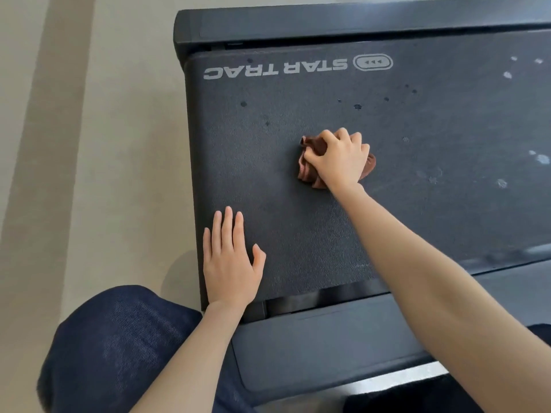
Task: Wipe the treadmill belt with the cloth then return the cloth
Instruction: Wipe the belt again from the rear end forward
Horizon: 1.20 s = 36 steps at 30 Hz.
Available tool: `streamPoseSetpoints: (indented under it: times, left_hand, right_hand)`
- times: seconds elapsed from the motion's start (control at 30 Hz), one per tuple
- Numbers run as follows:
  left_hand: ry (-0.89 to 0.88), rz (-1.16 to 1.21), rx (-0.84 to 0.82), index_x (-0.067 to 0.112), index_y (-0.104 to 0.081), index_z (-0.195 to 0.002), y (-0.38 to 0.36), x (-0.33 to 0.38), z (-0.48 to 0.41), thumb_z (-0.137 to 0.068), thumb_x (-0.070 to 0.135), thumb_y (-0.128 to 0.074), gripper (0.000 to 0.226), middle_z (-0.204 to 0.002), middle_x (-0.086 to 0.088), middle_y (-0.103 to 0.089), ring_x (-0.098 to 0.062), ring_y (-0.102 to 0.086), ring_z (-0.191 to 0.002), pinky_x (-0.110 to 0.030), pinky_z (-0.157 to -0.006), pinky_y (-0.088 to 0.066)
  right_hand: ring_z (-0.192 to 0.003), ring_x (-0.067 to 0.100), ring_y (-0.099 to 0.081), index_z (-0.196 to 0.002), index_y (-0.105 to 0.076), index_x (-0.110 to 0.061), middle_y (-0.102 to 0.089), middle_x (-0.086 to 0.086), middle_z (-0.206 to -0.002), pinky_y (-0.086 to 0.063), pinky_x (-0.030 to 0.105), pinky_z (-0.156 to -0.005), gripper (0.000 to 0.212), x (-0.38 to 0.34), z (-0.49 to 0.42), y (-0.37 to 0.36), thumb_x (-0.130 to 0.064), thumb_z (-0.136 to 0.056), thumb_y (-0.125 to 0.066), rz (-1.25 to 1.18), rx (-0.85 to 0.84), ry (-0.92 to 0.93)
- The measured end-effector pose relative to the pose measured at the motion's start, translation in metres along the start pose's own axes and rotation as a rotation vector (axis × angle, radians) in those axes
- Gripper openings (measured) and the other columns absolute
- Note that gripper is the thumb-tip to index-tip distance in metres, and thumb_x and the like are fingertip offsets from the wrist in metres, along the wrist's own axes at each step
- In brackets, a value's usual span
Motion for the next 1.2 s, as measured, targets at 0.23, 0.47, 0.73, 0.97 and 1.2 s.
streamPoseSetpoints:
  times: [0.23,0.47,0.73,0.97,1.2]
  left_hand:
    - [-0.008,0.005,0.013,0.005,-0.038,-0.143,0.002,0.001,0.001,-0.089,0.038,-0.027,0.065,-0.152,-0.014,-0.031,-0.029,-0.021,-0.143,-0.048,-0.115,-0.022]
    - [-0.009,0.027,0.032,0.004,-0.039,-0.142,0.002,0.001,0.001,-0.087,0.038,-0.027,0.065,-0.152,-0.014,-0.032,-0.029,-0.022,-0.143,-0.047,-0.115,-0.021]
    - [-0.011,0.026,0.029,0.005,-0.038,-0.142,-0.002,-0.004,0.0,-0.091,0.036,-0.041,0.06,-0.152,-0.014,-0.03,-0.029,-0.02,-0.143,-0.049,-0.114,-0.023]
    - [0.007,0.045,0.036,0.007,-0.038,-0.143,-0.004,-0.002,-0.001,-0.089,0.041,-0.027,0.065,-0.152,-0.013,-0.031,-0.028,-0.021,-0.143,-0.048,-0.115,-0.022]
    - [-0.012,0.049,0.038,0.005,-0.038,-0.143,-0.002,0.0,0.002,-0.088,0.036,-0.036,0.063,-0.152,-0.015,-0.031,-0.03,-0.021,-0.143,-0.048,-0.115,-0.021]
  right_hand:
    - [-0.08,0.03,-0.049,-0.09,-0.068,-0.023,-0.059,0.003,-0.087,-0.034,0.037,-0.068,0.029,0.034,0.131,0.04,-0.048,-0.078,-0.061,-0.074,0.088,0.066]
    - [-0.076,0.028,-0.049,-0.082,-0.07,-0.027,-0.058,-0.003,-0.08,-0.033,0.036,-0.065,0.025,0.017,0.169,0.049,-0.049,-0.074,-0.061,-0.095,0.093,0.065]
    - [-0.079,0.03,-0.054,-0.086,-0.073,-0.022,-0.064,0.004,-0.086,-0.038,0.037,-0.065,0.027,-0.077,0.083,0.011,-0.046,-0.074,-0.074,-0.157,-0.027,0.298]
    - [-0.102,0.037,-0.048,-0.111,-0.067,-0.022,-0.06,0.01,-0.11,-0.034,0.04,-0.08,0.039,0.084,0.015,0.03,-0.049,-0.082,-0.062,0.039,-0.125,-0.144]
    - [-0.105,0.039,-0.044,-0.11,-0.067,-0.021,-0.056,0.013,-0.115,-0.031,0.043,-0.085,0.04,0.149,0.058,0.053,-0.05,-0.086,-0.056,0.089,-0.073,-0.498]
Point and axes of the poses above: each hand's wrist, its own z-axis away from the middle knuckle, its own y-axis out of the back of the hand, x = y × z, the point moved 1 cm from there along -z, towards the middle knuckle
